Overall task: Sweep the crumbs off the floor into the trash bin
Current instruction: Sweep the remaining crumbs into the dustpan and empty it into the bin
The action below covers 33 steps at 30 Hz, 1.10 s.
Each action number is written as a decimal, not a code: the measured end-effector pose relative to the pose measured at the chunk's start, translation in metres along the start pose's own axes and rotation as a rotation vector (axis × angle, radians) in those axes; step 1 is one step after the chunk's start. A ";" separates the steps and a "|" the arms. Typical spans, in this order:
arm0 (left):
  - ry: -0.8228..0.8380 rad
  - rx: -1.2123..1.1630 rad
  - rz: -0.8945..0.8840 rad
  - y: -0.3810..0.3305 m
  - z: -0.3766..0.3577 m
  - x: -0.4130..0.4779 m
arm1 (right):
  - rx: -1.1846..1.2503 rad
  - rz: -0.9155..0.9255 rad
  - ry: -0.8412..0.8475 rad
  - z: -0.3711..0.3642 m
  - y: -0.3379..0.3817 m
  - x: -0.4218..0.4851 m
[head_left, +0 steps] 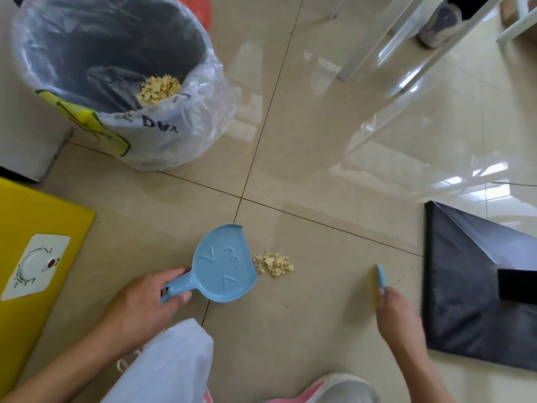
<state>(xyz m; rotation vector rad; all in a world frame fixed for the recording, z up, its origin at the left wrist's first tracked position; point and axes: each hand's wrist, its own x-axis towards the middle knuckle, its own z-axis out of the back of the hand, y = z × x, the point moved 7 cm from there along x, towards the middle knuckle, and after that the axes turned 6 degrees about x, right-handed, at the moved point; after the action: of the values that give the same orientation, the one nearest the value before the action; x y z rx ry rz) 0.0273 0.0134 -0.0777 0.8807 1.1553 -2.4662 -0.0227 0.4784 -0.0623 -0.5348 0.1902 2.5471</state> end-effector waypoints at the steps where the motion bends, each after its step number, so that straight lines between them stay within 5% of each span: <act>1: -0.014 0.047 0.003 0.003 0.003 0.002 | 0.018 0.014 0.019 -0.010 0.008 -0.005; 10: 0.063 0.255 0.061 0.041 0.013 0.010 | 0.244 0.218 0.093 -0.038 0.107 -0.047; 17: 0.138 0.263 0.030 0.036 -0.001 0.034 | 0.272 0.236 0.112 -0.033 0.123 -0.053; 30: 0.254 0.329 0.011 0.020 -0.015 0.055 | 0.474 0.506 0.397 -0.045 0.207 -0.110; 33: 0.277 0.332 0.009 0.024 -0.017 0.052 | 0.544 0.476 0.333 -0.028 0.191 -0.103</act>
<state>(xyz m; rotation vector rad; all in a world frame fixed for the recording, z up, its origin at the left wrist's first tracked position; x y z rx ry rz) 0.0055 0.0110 -0.1333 1.3516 0.8224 -2.6340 -0.0328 0.2606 -0.0398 -0.7518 1.2151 2.6504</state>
